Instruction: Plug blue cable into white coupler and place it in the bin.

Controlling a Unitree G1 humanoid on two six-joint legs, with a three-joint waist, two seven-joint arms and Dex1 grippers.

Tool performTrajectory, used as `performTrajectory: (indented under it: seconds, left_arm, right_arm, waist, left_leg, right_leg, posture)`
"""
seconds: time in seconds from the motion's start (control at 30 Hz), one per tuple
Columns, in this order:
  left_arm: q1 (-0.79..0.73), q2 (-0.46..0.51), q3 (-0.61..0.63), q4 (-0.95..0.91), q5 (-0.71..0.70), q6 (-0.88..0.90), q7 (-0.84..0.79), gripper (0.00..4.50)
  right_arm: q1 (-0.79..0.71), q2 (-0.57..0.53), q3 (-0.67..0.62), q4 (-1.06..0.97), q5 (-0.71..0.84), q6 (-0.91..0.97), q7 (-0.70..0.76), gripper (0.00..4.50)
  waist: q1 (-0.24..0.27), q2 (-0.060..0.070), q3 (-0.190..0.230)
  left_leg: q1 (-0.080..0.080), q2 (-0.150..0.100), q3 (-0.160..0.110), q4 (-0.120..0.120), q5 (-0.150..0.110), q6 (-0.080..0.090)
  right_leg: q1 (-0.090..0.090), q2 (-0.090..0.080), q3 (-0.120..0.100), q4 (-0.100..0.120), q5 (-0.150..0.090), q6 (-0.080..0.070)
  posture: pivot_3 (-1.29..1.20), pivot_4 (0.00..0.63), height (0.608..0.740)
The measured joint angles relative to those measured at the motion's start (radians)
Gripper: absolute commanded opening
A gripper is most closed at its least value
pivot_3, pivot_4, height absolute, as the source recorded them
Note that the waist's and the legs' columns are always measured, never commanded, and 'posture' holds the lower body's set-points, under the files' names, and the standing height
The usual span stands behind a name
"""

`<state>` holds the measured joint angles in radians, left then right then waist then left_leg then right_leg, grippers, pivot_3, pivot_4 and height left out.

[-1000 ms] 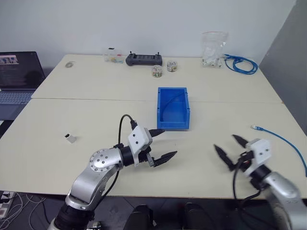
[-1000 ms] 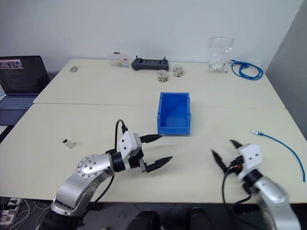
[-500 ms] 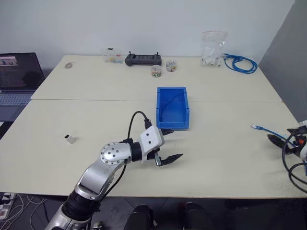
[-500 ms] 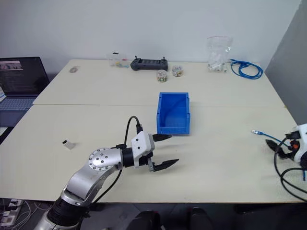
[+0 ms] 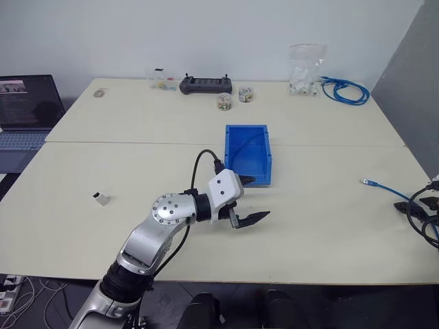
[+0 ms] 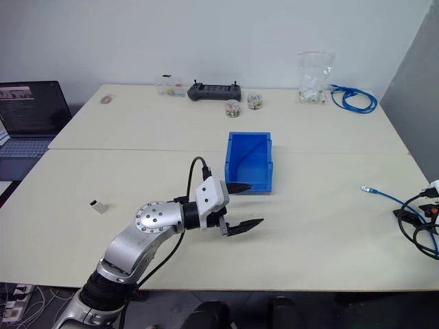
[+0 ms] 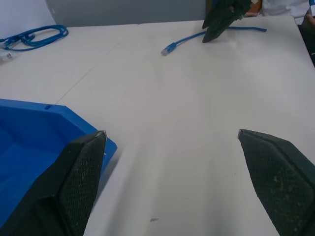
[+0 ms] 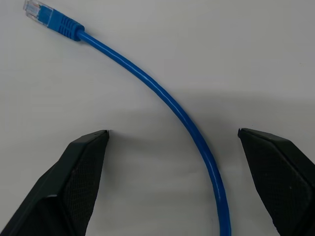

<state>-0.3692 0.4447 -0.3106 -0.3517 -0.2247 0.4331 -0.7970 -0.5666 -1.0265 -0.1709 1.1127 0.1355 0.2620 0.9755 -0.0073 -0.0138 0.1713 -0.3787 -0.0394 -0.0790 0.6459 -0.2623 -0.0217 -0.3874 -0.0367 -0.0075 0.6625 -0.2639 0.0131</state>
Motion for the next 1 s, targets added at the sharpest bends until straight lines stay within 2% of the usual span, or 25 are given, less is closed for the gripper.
performTrajectory:
  seconds: [0.13,0.23,0.3,0.63,0.87,1.0]
  left_arm:
    - [-0.013,0.002,0.0,-0.005,0.0,0.02,-0.006,4.5]
    - [-0.014,0.003,-0.004,-0.008,0.0,0.023,-0.015,4.5]
    - [-0.014,0.003,-0.006,-0.012,0.0,0.024,-0.02,4.5]
    - [-0.018,0.002,-0.011,-0.013,0.002,0.023,-0.023,4.5]
    - [-0.017,0.006,-0.025,-0.013,0.006,0.017,-0.029,4.5]
    - [0.008,0.032,-0.017,-0.023,0.001,0.016,-0.043,4.5]
  right_arm:
    - [-0.007,-0.014,-0.003,0.012,0.002,0.046,0.052,2.86]
    - [-0.005,-0.018,-0.007,0.007,0.007,0.081,0.095,2.76]
    - [0.0,-0.019,-0.012,-0.003,0.011,0.105,0.119,2.48]
    - [0.088,-0.018,-0.042,-0.124,0.053,0.187,0.203,0.02]
    - [0.164,-0.01,-0.045,-0.251,0.084,0.178,0.223,0.02]
    - [0.264,-0.018,-0.059,-0.454,0.111,0.159,0.243,0.02]
  waist:
    - [0.001,0.0,0.0]
    - [0.0,-0.001,0.0]
    - [-0.001,-0.001,0.0]
    - [-0.001,-0.001,0.0]
    - [-0.001,0.0,0.0]
    - [-0.003,0.002,0.0]
  left_leg:
    - [0.0,0.0,0.0,0.0,0.0,0.0]
    - [0.0,0.0,0.0,0.0,0.0,0.0]
    - [0.001,0.0,-0.001,0.0,0.0,0.0]
    - [0.001,0.001,-0.001,0.0,0.0,0.0]
    - [0.001,0.0,-0.002,0.0,0.0,0.0]
    - [0.001,0.001,-0.002,0.0,0.0,0.0]
  right_leg:
    - [0.0,0.0,0.0,0.0,0.0,0.0]
    - [0.0,0.0,0.0,0.0,0.0,0.0]
    - [0.0,0.0,0.0,0.0,0.0,0.0]
    - [0.001,0.0,0.0,0.0,0.0,0.001]
    - [0.0,0.0,0.0,0.0,-0.001,0.002]
    - [0.0,0.0,0.001,0.001,-0.001,0.003]
  posture:
    - [0.0,0.15,0.74]
    - [0.0,0.15,0.74]
    - [0.0,0.15,0.74]
    - [0.0,0.15,0.74]
    - [0.0,0.15,0.74]
    - [0.0,0.15,0.74]
